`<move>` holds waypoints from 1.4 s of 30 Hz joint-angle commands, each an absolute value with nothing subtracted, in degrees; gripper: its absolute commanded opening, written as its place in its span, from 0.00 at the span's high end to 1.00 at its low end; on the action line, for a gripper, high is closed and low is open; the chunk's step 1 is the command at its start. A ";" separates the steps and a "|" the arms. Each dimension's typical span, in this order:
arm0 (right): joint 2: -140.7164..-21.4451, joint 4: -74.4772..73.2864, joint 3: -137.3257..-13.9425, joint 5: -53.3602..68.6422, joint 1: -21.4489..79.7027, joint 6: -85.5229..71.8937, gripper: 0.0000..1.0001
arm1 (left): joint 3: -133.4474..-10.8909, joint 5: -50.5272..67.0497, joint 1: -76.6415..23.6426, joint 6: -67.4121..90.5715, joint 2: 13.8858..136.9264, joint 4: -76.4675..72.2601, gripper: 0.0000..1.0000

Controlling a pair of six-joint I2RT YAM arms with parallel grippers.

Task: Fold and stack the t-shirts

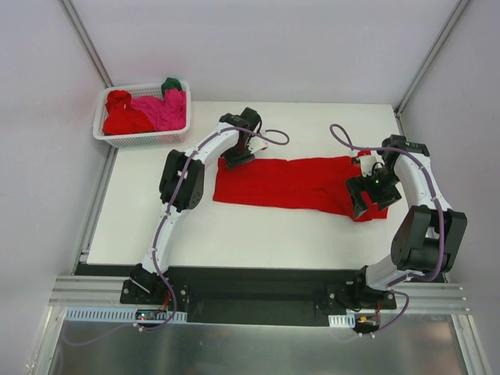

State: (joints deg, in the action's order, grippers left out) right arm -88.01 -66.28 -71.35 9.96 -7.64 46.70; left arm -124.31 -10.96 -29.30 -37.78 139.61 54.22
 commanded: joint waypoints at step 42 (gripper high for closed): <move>-87.71 -67.06 -72.33 11.69 -7.65 46.32 0.00 | -120.41 -13.27 -31.20 -35.59 135.09 51.85 0.58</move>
